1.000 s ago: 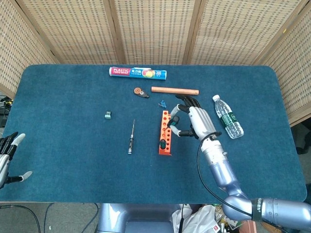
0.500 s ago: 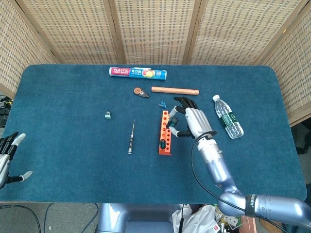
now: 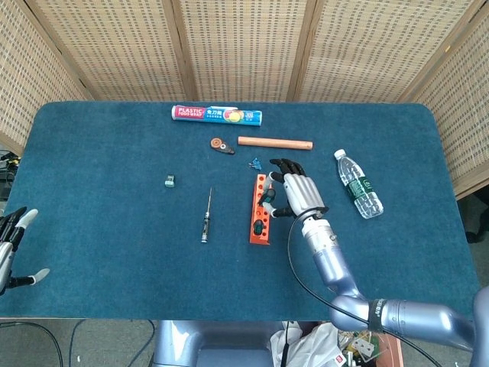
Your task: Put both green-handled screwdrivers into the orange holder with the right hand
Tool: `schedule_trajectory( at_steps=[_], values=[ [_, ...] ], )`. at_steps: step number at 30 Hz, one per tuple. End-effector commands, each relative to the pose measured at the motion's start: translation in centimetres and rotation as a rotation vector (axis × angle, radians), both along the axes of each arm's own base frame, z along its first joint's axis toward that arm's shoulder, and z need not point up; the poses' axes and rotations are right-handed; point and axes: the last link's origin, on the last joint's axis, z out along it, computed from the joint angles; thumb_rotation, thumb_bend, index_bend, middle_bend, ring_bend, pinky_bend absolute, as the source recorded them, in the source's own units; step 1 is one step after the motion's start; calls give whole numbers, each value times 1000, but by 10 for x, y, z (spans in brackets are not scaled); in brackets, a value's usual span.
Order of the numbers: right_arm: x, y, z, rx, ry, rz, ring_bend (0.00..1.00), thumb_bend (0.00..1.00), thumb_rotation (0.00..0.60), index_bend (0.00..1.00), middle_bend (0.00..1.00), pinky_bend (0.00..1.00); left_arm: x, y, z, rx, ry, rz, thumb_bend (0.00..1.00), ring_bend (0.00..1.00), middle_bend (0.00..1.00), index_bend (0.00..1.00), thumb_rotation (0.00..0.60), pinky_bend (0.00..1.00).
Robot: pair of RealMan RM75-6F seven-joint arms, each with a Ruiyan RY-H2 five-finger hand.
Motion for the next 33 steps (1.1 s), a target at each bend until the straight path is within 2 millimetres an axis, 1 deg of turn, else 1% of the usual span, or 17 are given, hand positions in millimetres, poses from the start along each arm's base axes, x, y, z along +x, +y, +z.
schedule_trajectory(
  at_steps=[1, 12, 14, 16, 18, 21, 28, 33],
  values=[
    [-1, -1, -5, 10, 12, -5, 0, 434, 600, 651, 104, 27, 0, 0, 0, 0, -1, -1, 0, 0, 0, 0, 600, 0],
    [0, 1, -11, 36, 23, 13, 0, 433, 600, 651, 104, 27, 0, 1, -1, -3, 1, 2, 0, 0, 0, 0, 600, 0],
    [0, 1, -12, 41, 19, 15, 0, 404, 600, 643, 104, 27, -1, 1, -1, -3, 1, 3, 0, 0, 0, 0, 600, 0],
    [0, 1, -13, 45, 13, 16, 0, 327, 600, 592, 105, 27, -1, 1, 0, -2, 1, 3, 0, 0, 0, 0, 600, 0],
    [0, 1, -14, 50, 5, 15, 0, 278, 600, 530, 105, 27, -1, 1, 0, -1, 0, 3, 0, 0, 0, 0, 600, 0],
    [0, 1, -15, 55, 0, 18, 0, 239, 600, 469, 106, 27, -1, 1, 0, -1, -1, 3, 0, 0, 0, 0, 600, 0],
    [2, 1, -15, 56, -11, 25, 0, 221, 600, 364, 106, 29, -1, 1, 0, -1, 0, 2, 0, 0, 0, 0, 600, 0],
    [3, 0, -14, 46, -24, 28, 0, 208, 600, 317, 106, 35, -1, 0, 0, 0, -1, 2, 0, 0, 0, 0, 600, 0]
  ],
)
